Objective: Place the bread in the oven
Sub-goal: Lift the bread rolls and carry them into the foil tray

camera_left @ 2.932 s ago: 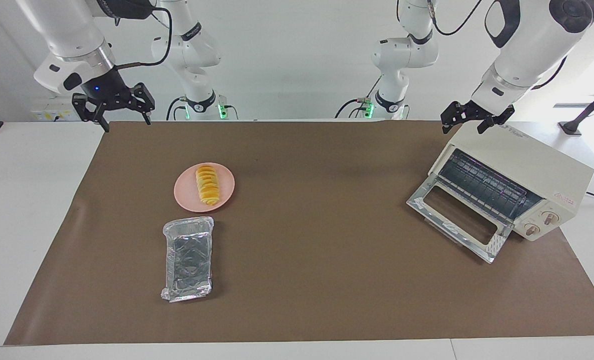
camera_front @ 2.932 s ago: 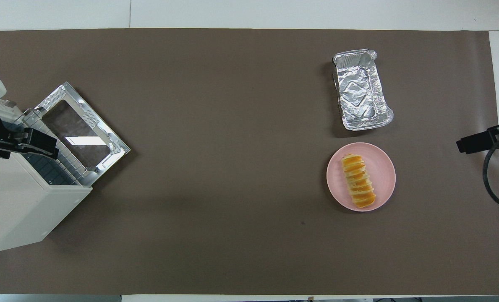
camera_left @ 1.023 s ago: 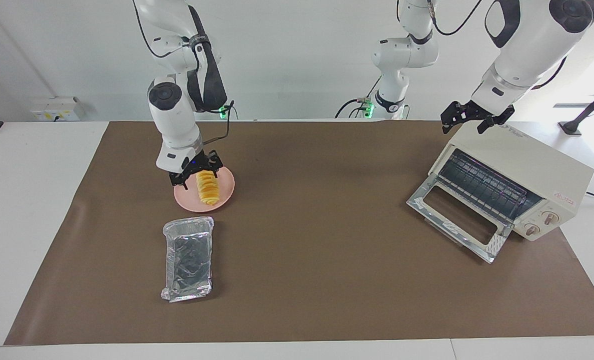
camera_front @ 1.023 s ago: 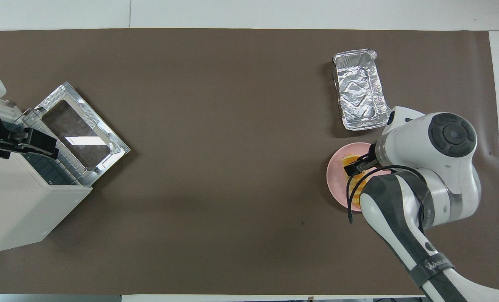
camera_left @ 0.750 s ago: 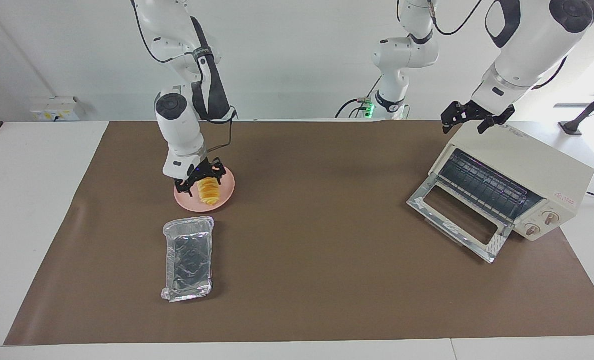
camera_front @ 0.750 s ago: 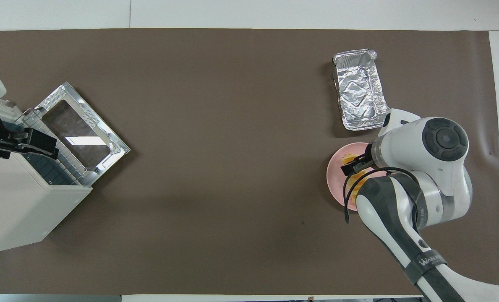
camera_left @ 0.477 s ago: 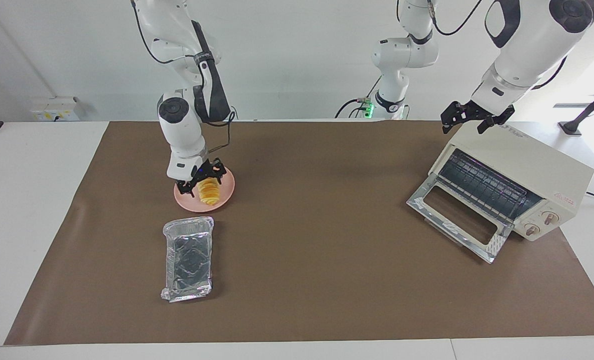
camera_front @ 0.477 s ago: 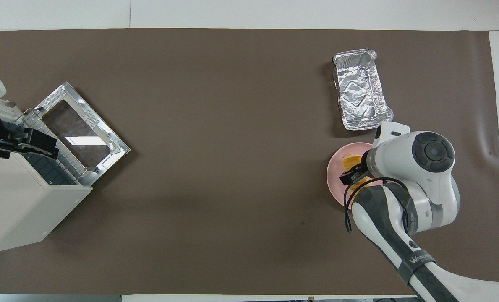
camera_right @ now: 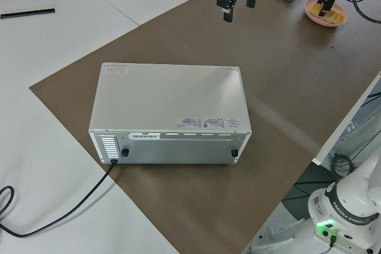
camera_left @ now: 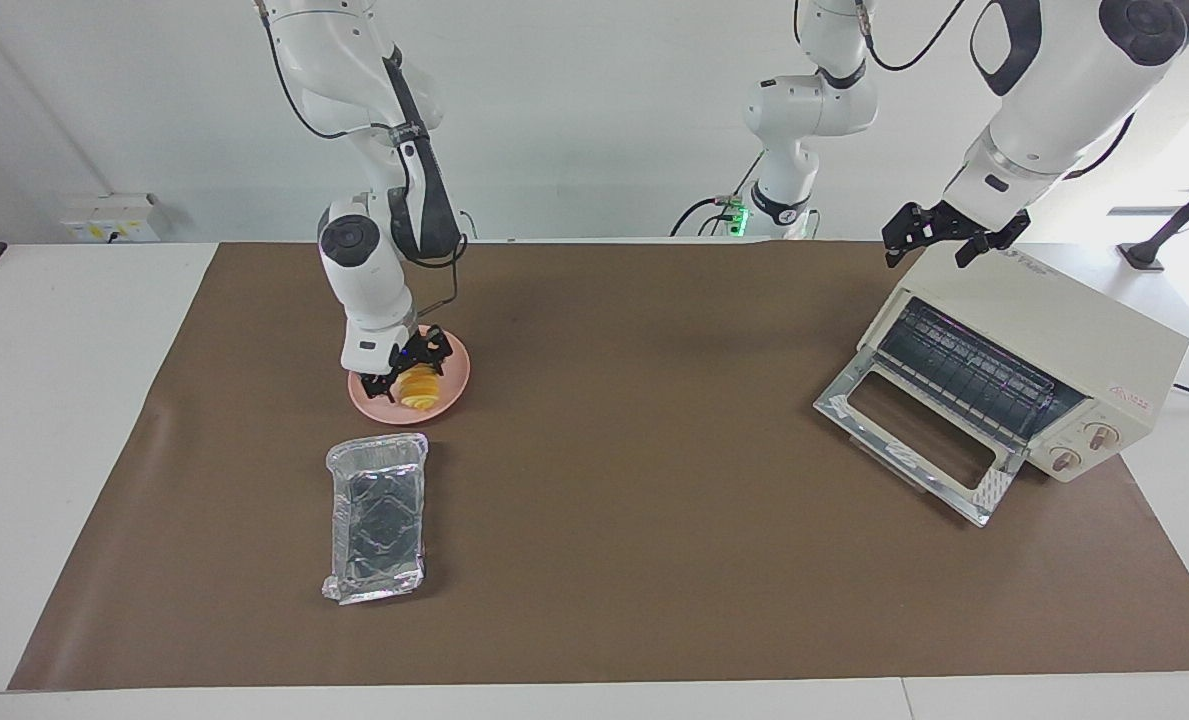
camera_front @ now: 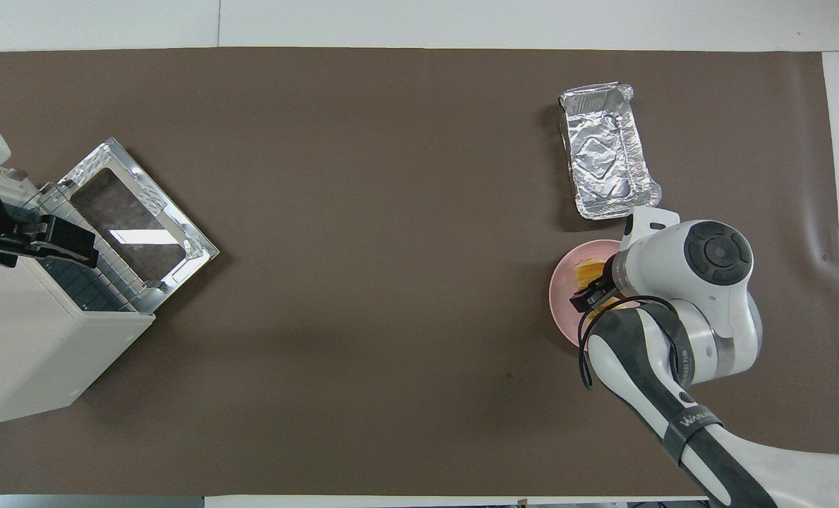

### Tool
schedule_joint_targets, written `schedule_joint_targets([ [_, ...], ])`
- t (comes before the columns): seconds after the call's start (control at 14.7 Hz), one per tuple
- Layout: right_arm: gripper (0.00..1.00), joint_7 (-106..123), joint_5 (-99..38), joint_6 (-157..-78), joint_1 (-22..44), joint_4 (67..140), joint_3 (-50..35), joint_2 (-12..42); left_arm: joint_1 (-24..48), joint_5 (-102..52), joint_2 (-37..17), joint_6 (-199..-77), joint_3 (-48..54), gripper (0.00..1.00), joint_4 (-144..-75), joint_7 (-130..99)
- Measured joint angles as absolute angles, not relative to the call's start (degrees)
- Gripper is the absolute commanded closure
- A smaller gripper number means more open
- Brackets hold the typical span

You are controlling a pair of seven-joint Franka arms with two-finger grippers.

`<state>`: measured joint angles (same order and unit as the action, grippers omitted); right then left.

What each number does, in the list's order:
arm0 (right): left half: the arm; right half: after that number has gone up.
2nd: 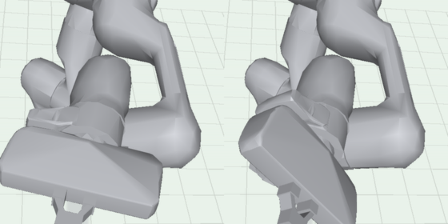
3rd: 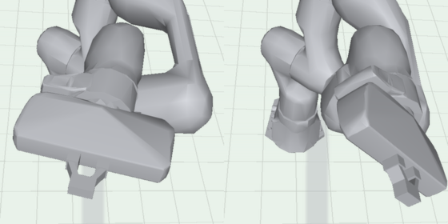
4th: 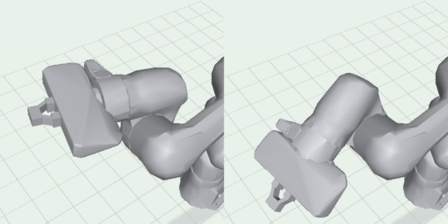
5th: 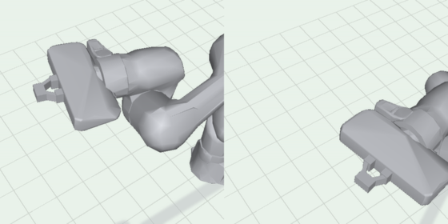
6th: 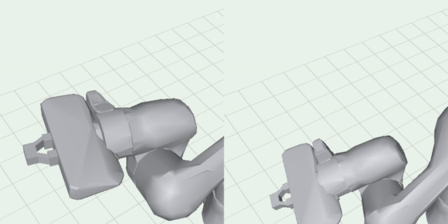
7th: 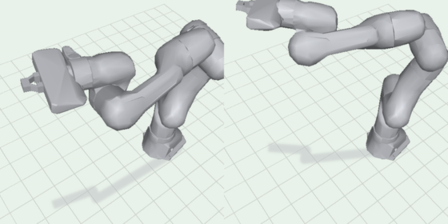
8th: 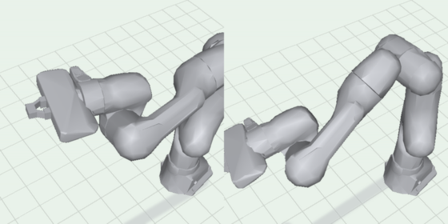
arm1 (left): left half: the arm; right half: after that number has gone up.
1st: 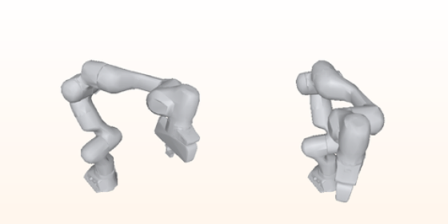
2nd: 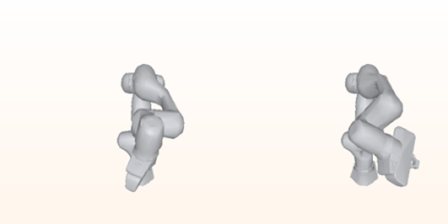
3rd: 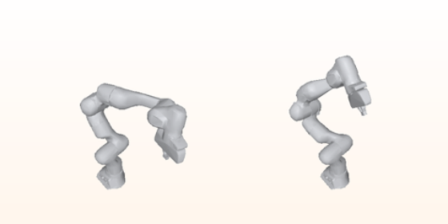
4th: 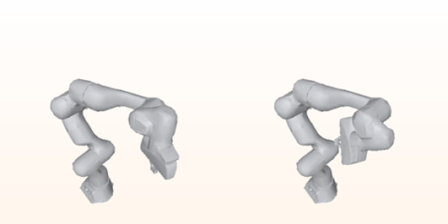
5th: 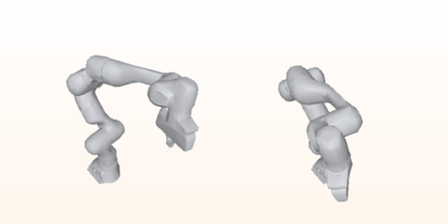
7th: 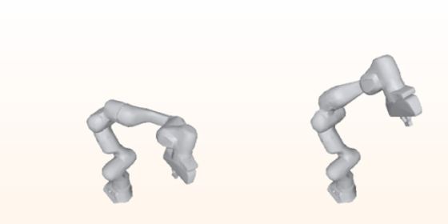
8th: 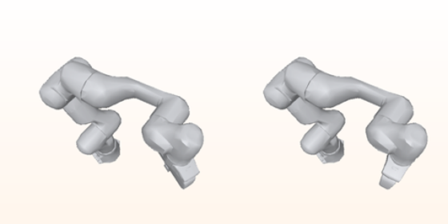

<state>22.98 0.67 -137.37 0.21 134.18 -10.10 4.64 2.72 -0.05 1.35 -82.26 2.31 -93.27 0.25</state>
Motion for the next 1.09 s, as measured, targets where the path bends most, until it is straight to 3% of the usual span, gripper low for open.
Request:
schedule_joint_targets([
  [0.68,1.00,22.94,0.55,-135.46,0.29,132.00,-10.15,4.43,2.72,-0.05,1.35,-82.26,2.31,0.00,-93.27,0.25],
  [1.09,1.00,22.16,-1.87,-118.44,-0.52,111.93,-9.83,6.14,2.72,-0.05,1.35,-82.26,2.31,0.00,-93.27,0.25],
])
